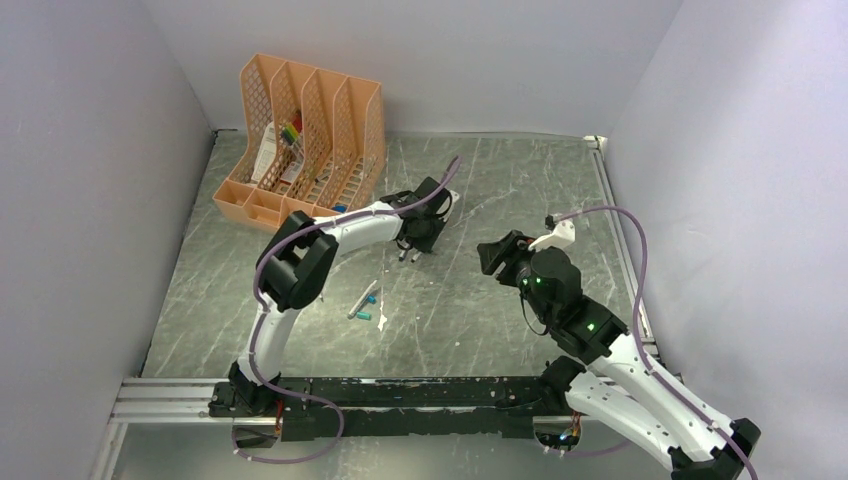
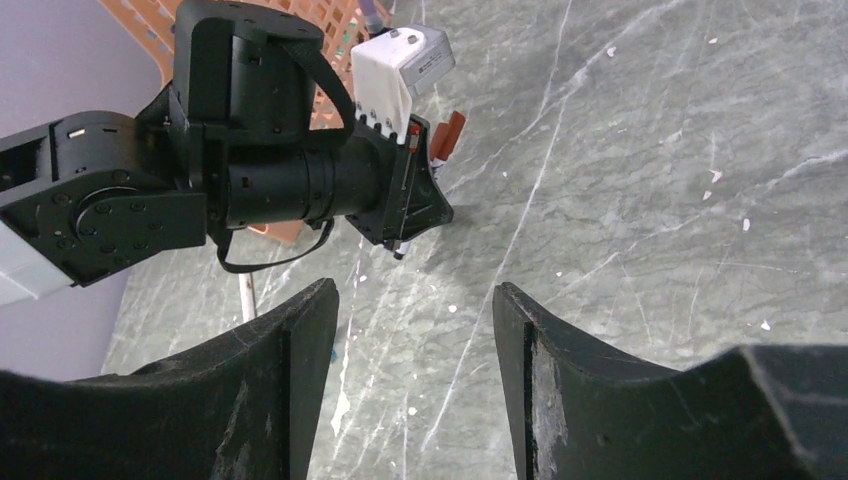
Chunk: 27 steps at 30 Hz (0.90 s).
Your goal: Insert the pens into the pen caps
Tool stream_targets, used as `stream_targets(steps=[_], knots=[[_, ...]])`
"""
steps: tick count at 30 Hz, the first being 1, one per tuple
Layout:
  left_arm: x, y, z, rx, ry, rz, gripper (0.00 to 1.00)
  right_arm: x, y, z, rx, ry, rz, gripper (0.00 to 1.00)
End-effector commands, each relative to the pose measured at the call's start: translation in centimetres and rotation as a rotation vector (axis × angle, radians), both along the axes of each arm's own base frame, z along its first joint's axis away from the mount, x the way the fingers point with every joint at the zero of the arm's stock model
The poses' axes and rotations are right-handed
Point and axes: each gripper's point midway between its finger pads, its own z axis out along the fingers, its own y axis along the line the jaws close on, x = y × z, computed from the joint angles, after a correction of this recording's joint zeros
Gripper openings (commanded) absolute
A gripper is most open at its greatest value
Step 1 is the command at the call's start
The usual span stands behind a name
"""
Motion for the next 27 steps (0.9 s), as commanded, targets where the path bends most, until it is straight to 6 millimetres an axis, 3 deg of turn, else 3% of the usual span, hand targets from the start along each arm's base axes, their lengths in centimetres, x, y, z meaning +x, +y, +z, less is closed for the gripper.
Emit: stream_targets(steps=[1,9,14,18,22,25,27], knots=[[0.0,1.4,-1.3,0.071,0.033,0.049,0.19,0.0,-0.2,-0.8,-0.029,0.004,0.001,0.58],[-0.3,1.7,-0.9,0.074,0.034,0.055,0.47,0.3,0.7,-1.8,-0.041,0.02,0.029,0.58],[-0.3,1.0,1.0,0.019,0.016,0.039,0.5,0.5,1.2,-2.3,-0.046,0.035,0.047,0.58],[-0.1,-0.2,6.0,-0.109,-0.062,0.021,0.5,0.5,1.9,-3.4,-0.057,0.057,0.077,0.58],[0.2,-0.4,12.6,-0.248,-0.194,0.031,0.5,0.4,3.2,-5.7,-0.083,0.121,0.136,0.58],[0.2,1.5,16.4,-0.281,-0.292,0.09,0.5,0.2,5.2,-7.4,-0.074,0.161,0.203,0.57],[-0.1,3.4,17.2,-0.273,-0.307,0.133,0.51,0.1,6.8,-8.5,-0.078,0.186,0.243,0.57]])
